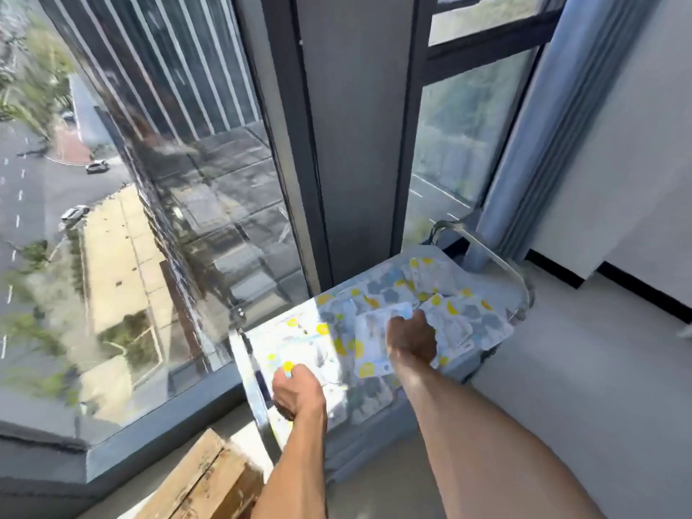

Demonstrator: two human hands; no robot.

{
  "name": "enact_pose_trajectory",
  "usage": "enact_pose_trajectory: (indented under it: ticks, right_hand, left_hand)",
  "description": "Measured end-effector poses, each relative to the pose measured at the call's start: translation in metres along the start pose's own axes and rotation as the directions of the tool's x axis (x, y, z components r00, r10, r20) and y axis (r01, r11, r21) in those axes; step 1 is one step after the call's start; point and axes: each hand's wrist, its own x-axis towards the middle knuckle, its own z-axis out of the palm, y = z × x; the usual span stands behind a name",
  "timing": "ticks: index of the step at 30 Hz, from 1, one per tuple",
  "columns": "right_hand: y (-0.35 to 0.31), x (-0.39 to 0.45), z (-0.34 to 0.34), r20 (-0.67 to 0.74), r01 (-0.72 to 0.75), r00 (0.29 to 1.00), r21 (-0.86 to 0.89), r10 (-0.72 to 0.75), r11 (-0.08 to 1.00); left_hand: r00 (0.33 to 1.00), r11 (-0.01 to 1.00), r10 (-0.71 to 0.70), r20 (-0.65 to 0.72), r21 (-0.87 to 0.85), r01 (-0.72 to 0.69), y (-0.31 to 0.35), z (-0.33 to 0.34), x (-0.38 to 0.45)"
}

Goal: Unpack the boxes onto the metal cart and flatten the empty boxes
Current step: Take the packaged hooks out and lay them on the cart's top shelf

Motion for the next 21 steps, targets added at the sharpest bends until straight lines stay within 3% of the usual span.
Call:
enact_pose_trajectory:
  ticks: [3, 5, 7, 9, 13, 17, 21]
  right_hand:
    - [0.018, 0.087, -0.030, -0.046, -0.063, 0.997, -0.037, 0.061, 0.997]
    - [0.027, 0.149, -0.046, -0.054, -0.082, 0.996, -0.091, 0.077, 0.992]
    - [0.035, 0.202, -0.060, -0.042, -0.080, 0.996, -0.152, 0.075, 0.985]
    - [0.039, 0.253, -0.069, -0.028, -0.045, 0.999, -0.236, 0.039, 0.971]
    - [0.045, 0.335, -0.075, 0.041, 0.097, 0.995, -0.454, -0.088, 0.886]
    - [0.064, 0.379, -0.060, 0.174, 0.313, 0.948, -0.649, -0.265, 0.694]
    - [0.082, 0.397, -0.040, 0.230, 0.330, 0.944, -0.616, -0.237, 0.715]
  left_hand:
    - [0.994, 0.980, -0.011, 0.112, 0.197, -0.011, -0.007, 0.082, -0.025]
    - [0.993, 0.978, -0.020, 0.119, 0.207, -0.005, -0.008, 0.141, -0.034]
    - [0.974, 0.973, -0.063, 0.219, 0.231, 0.011, -0.003, 0.193, -0.043]
    - [0.967, 0.984, -0.104, 0.234, 0.163, 0.066, 0.005, 0.244, -0.052]
    - [0.978, 0.986, -0.105, 0.179, 0.147, 0.079, 0.026, 0.328, -0.055]
    - [0.997, 0.973, -0.077, 0.005, 0.219, 0.074, 0.047, 0.373, -0.027]
    - [0.993, 0.970, -0.076, -0.088, 0.223, 0.094, 0.043, 0.387, -0.003]
